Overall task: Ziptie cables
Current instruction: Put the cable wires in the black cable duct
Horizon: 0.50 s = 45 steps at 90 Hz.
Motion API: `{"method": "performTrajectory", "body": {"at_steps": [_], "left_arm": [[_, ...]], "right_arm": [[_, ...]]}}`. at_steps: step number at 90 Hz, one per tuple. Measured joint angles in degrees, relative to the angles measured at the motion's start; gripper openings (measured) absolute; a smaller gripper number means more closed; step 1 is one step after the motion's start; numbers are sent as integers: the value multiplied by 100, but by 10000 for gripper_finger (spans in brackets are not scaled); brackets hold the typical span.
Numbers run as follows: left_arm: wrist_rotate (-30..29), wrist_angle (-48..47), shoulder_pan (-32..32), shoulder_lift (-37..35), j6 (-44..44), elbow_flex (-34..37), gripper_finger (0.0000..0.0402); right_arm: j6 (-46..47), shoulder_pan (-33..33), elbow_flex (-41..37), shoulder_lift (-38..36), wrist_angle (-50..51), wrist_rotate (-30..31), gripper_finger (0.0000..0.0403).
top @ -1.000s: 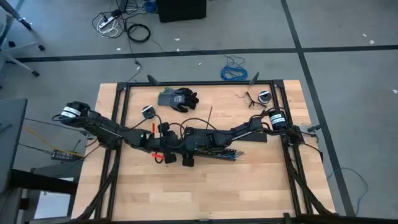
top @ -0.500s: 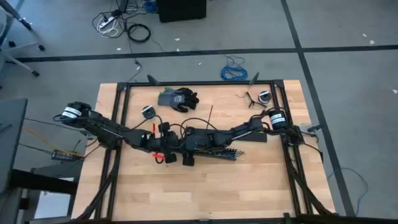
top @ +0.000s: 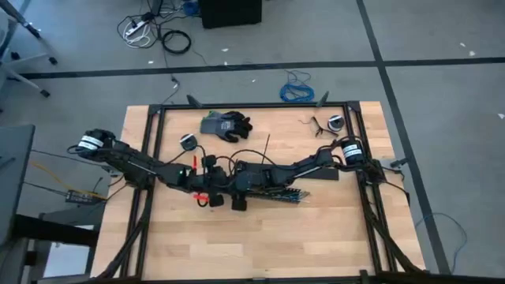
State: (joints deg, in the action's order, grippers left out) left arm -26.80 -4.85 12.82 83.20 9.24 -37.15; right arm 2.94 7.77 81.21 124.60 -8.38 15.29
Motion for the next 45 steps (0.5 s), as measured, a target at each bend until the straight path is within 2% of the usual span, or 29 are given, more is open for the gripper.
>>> {"method": "performTrajectory", "body": {"at_steps": [22, 45], "left_arm": [[341, 68, -228, -1, -126, 0, 0], [369, 52, -306, -3, -128, 0, 0]], "right_arm": [[33, 7, 0, 0, 24, 11, 216], [41, 34, 0, 0, 86, 21, 216]]}}
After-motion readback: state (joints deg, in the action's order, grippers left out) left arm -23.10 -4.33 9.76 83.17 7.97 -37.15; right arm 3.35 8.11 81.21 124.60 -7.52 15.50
